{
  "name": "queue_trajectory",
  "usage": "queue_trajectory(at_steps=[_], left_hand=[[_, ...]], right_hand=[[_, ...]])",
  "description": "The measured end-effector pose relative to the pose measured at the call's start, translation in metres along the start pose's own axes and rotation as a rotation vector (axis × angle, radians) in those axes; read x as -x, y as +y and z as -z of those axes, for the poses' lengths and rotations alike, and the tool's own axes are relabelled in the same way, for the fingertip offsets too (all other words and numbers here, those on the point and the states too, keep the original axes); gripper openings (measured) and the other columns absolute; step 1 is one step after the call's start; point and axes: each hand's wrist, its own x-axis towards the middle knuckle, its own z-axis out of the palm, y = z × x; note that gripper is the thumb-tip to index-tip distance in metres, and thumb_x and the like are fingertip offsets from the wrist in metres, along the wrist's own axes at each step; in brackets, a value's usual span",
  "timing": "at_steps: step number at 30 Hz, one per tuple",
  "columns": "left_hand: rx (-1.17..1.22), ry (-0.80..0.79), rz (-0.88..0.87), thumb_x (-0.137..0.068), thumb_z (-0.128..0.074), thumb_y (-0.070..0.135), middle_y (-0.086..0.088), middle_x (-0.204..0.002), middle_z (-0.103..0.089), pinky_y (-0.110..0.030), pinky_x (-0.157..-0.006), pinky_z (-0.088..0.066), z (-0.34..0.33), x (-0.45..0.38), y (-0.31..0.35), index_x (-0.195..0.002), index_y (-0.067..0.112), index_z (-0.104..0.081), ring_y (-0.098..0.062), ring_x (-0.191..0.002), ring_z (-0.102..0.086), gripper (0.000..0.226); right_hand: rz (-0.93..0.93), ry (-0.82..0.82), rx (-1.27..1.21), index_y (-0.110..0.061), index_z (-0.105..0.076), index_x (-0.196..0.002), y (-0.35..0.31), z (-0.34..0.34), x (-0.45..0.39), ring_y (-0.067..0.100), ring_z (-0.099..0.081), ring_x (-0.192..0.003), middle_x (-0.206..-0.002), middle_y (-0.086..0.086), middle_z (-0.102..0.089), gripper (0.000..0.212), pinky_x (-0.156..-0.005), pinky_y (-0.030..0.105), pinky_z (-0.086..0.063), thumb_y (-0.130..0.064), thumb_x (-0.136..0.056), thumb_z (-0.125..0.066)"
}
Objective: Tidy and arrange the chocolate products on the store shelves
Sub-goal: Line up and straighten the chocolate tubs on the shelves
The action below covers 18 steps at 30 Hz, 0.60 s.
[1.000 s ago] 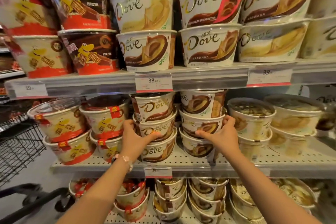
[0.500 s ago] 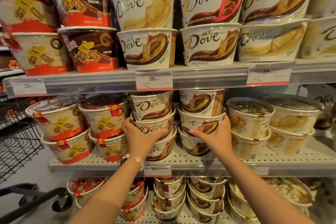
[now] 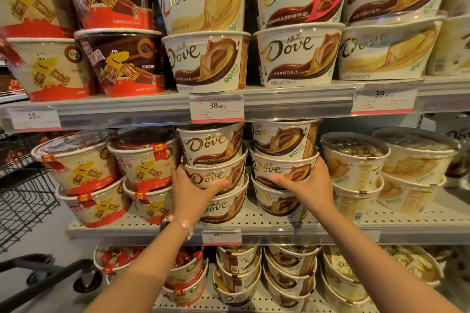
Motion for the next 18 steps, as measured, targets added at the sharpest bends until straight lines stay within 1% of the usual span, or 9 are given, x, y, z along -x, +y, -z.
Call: queue_trajectory(at_steps=[2,4,6,8,12,14,16,17,18], left_hand=[[0.022,-0.018,-0.006,-0.043,-0.086,0.052,0.000,-0.127,-0.052,-0.043,-0.100,-0.044,0.001,-0.001,-0.002,-0.128,0.016,-0.043,-0.018,-0.118,-0.049,0.103],[0.062,-0.041,-0.011,-0.047,-0.088,0.046,0.002,-0.125,-0.055,-0.041,-0.100,-0.045,0.003,-0.002,-0.003,-0.127,0.018,-0.043,-0.015,-0.116,-0.052,0.096],[0.116,-0.072,0.005,-0.050,-0.089,0.038,0.004,-0.125,-0.056,-0.040,-0.099,-0.045,0.005,-0.003,-0.006,-0.128,0.020,-0.040,-0.013,-0.114,-0.053,0.094],[0.154,-0.101,0.020,-0.051,-0.088,0.038,0.005,-0.126,-0.054,-0.041,-0.099,-0.046,0.007,-0.004,-0.008,-0.130,0.022,-0.036,-0.012,-0.114,-0.053,0.096],[0.158,-0.130,0.011,-0.060,-0.086,0.029,0.001,-0.130,-0.051,-0.040,-0.102,-0.043,0.007,-0.003,-0.007,-0.132,0.019,-0.032,-0.014,-0.117,-0.050,0.091],[0.148,-0.120,0.003,-0.060,-0.086,0.027,-0.001,-0.135,-0.046,-0.039,-0.104,-0.040,0.003,-0.002,-0.004,-0.135,0.017,-0.027,-0.017,-0.123,-0.047,0.096],[0.116,-0.048,0.001,-0.054,-0.089,0.034,-0.006,-0.142,-0.036,-0.041,-0.108,-0.035,-0.004,0.000,0.000,-0.141,0.014,-0.019,-0.021,-0.130,-0.038,0.113],[0.089,-0.005,0.014,-0.050,-0.090,0.037,-0.008,-0.146,-0.029,-0.042,-0.111,-0.031,-0.008,0.002,0.003,-0.143,0.012,-0.014,-0.024,-0.135,-0.031,0.123],[0.069,0.032,0.031,-0.048,-0.090,0.039,-0.010,-0.148,-0.022,-0.042,-0.113,-0.026,-0.012,0.005,0.007,-0.145,0.010,-0.009,-0.026,-0.138,-0.024,0.130]], right_hand=[[-0.006,-0.016,-0.022,-0.021,-0.040,-0.130,0.001,0.002,0.000,0.015,-0.051,-0.119,-0.128,-0.002,-0.054,0.104,-0.097,0.033,-0.045,-0.059,-0.044,-0.085],[-0.001,-0.021,-0.031,-0.020,-0.038,-0.132,0.002,0.002,0.000,0.015,-0.050,-0.120,-0.130,-0.002,-0.053,0.104,-0.096,0.032,-0.043,-0.053,-0.046,-0.086],[0.004,-0.035,-0.040,-0.019,-0.038,-0.133,0.004,0.004,-0.001,0.016,-0.050,-0.120,-0.131,-0.002,-0.054,0.104,-0.097,0.033,-0.044,-0.052,-0.046,-0.086],[0.007,-0.059,-0.048,-0.019,-0.039,-0.133,0.004,0.005,-0.001,0.016,-0.051,-0.120,-0.131,-0.002,-0.054,0.103,-0.097,0.034,-0.044,-0.051,-0.048,-0.086],[0.009,-0.079,-0.080,-0.019,-0.039,-0.135,0.002,0.007,0.000,0.015,-0.051,-0.121,-0.132,-0.002,-0.053,0.100,-0.096,0.030,-0.043,-0.047,-0.051,-0.087],[0.004,-0.093,-0.101,-0.020,-0.035,-0.136,0.001,0.006,0.002,0.016,-0.049,-0.123,-0.134,-0.002,-0.051,0.100,-0.097,0.030,-0.042,-0.043,-0.054,-0.087],[0.008,-0.092,-0.114,-0.021,-0.031,-0.138,0.000,0.004,0.005,0.016,-0.046,-0.127,-0.138,-0.002,-0.048,0.103,-0.102,0.032,-0.040,-0.043,-0.054,-0.087],[0.005,-0.078,-0.115,-0.021,-0.028,-0.139,-0.001,0.002,0.007,0.016,-0.044,-0.129,-0.140,-0.002,-0.046,0.108,-0.105,0.035,-0.039,-0.048,-0.051,-0.087],[-0.009,-0.054,-0.107,-0.021,-0.024,-0.141,-0.002,-0.001,0.009,0.017,-0.041,-0.131,-0.143,-0.001,-0.043,0.119,-0.108,0.039,-0.038,-0.056,-0.046,-0.085]])
